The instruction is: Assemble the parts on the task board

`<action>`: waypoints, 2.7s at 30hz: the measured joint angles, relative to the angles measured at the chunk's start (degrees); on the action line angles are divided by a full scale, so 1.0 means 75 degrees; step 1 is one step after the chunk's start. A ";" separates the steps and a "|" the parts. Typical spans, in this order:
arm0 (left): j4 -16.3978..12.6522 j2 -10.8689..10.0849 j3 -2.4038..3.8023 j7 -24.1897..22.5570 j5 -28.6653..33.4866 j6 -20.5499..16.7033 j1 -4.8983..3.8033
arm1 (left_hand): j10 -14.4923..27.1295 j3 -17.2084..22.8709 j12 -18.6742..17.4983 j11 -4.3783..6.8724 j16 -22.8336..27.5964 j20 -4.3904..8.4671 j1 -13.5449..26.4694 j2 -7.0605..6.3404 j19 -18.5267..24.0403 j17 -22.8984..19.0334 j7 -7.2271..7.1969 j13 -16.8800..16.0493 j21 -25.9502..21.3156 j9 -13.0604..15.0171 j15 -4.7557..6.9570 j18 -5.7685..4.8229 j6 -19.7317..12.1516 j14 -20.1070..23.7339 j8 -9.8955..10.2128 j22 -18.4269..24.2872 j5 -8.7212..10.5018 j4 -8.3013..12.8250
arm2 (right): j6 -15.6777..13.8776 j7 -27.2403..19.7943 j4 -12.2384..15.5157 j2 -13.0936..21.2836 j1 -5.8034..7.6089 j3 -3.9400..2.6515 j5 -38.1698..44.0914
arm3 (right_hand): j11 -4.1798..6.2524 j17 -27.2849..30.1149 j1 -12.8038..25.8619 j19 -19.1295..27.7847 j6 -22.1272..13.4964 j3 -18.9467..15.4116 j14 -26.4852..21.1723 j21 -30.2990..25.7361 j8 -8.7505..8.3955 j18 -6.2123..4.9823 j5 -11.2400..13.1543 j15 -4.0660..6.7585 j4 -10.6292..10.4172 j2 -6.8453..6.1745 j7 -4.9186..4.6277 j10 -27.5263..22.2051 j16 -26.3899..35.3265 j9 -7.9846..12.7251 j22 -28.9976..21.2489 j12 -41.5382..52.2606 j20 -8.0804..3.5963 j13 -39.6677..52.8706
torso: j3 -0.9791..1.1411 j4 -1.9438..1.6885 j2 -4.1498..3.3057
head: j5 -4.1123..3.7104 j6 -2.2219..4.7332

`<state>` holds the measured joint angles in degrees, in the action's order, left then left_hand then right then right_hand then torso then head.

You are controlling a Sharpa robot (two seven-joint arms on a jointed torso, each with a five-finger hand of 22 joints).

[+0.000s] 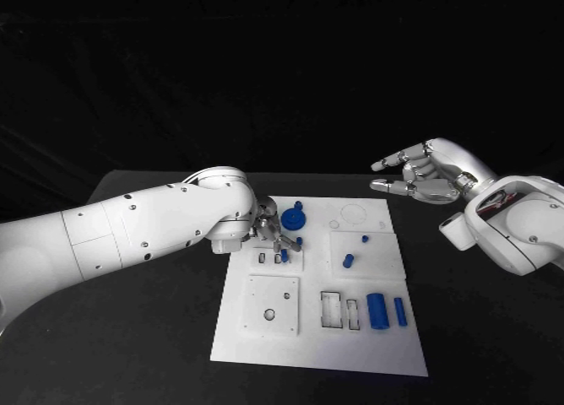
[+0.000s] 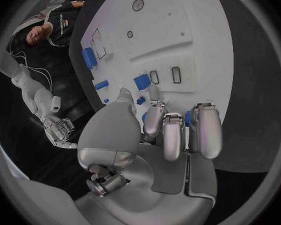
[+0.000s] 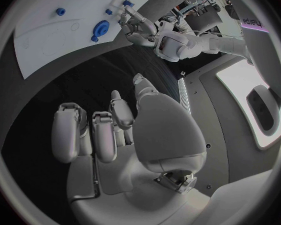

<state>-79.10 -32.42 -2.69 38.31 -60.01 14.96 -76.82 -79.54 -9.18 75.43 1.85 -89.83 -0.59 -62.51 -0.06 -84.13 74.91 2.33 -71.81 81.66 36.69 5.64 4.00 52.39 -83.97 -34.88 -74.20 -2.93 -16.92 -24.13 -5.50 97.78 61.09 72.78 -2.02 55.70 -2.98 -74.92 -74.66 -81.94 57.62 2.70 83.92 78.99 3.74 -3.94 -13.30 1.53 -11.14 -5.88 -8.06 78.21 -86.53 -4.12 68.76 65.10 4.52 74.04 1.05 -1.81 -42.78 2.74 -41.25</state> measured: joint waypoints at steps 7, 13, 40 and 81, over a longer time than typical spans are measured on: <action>-0.0007 0.0015 -0.0003 0.0007 -0.0014 0.0042 0.0000 | 0.0000 0.0121 0.0000 0.0000 0.0000 0.0000 -0.0181 0.0177 0.0000 -0.0001 0.0015 -0.0024 0.0000 0.0000 0.0000 0.0000 0.0072 0.0000 0.0053 -0.0043 0.0000 0.0072 | 0.0015 0.0013 -0.0038 -0.0034 0.0000 0.0001 0.0005 | 0.0000 0.0000 -0.0030 0.0000 0.0000 0.0000 0.0000 0.0000 0.0000 0.0000 -0.0046 0.0000 0.0000 0.0030 0.0000 0.0000 0.0042 -0.0006 -0.0011 0.0000 0.0000 -0.0008 | 0.0000 -0.0001 0.0001 | 0.0012 -0.0018; -0.0008 0.0024 -0.0003 0.0011 -0.0018 0.0086 0.0000 | 0.0000 0.0322 0.0000 0.0000 0.0000 0.0000 -0.0382 0.0115 0.0000 -0.0001 0.0015 -0.0044 0.0000 0.0001 0.0000 0.0000 0.0127 0.0000 0.0119 -0.0068 0.0000 0.0045 | 0.0028 0.0026 -0.0053 -0.0048 0.0000 0.0002 0.0008 | 0.0000 0.0001 -0.0029 0.0000 0.0000 0.0000 0.0000 0.0000 0.0000 0.0000 -0.0077 0.0000 0.0000 0.0029 0.0000 0.0000 0.0042 -0.0006 -0.0010 0.0000 0.0000 -0.0008 | -0.0001 0.0000 0.0000 | 0.0015 -0.0029; -0.0003 0.0101 -0.0004 0.0027 -0.0024 0.0268 0.0001 | 0.0000 0.0766 0.0033 0.0000 0.0000 -0.0001 -0.0665 0.0162 0.0000 0.0004 -0.0012 -0.0102 0.0030 0.0053 0.0000 0.0000 0.0210 0.0000 0.0161 -0.0094 0.0000 0.0083 | 0.0077 0.0052 -0.0075 -0.0097 -0.0001 0.0004 0.0015 | 0.0000 0.0002 -0.0070 0.0000 0.0000 -0.0021 0.0000 -0.0031 0.0000 0.0000 -0.0119 0.0000 0.0021 0.0070 0.0000 0.0000 0.0042 -0.0003 -0.0023 0.0000 0.0000 -0.0007 | -0.0005 0.0000 -0.0008 | 0.0005 -0.0081; -0.0290 -0.0073 -0.0002 0.0000 0.0226 -0.0001 0.0006 | -0.0141 0.4885 -0.0122 0.0031 0.0000 -0.0001 -0.1537 -0.1070 0.0000 0.0001 -0.0037 -0.0141 0.0089 0.0462 -0.0002 -0.0116 0.0235 0.0000 0.0569 -0.0098 -0.0612 0.0370 | 0.0152 0.0058 -0.0135 -0.0175 -0.0006 0.0009 0.0019 | 0.0000 -0.0001 -0.0070 -0.0001 0.0001 -0.0020 0.0000 -0.0031 0.0000 0.0000 -0.0118 0.0000 0.0021 0.0070 0.0000 0.0000 0.0042 -0.0006 -0.0032 0.0000 0.0000 -0.0013 | -0.0001 -0.0004 -0.0010 | -0.0011 -0.0152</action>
<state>-81.28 -32.96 -2.70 38.32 -58.32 14.96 -76.77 -80.60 27.46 74.51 2.08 -89.83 -0.60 -74.04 -8.08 -84.13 74.91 2.05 -72.87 82.32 40.16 5.63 3.12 54.15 -83.97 -30.62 -74.94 -7.52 -14.14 -22.99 -5.06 96.76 59.78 72.73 -1.95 55.84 -2.99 -74.93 -75.18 -81.94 57.63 2.54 83.92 78.76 3.74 -3.94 -14.18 1.53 -10.98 -5.35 -8.06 78.22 -86.22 -4.17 68.52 65.10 4.53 73.95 1.05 -1.84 -42.85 2.66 -42.39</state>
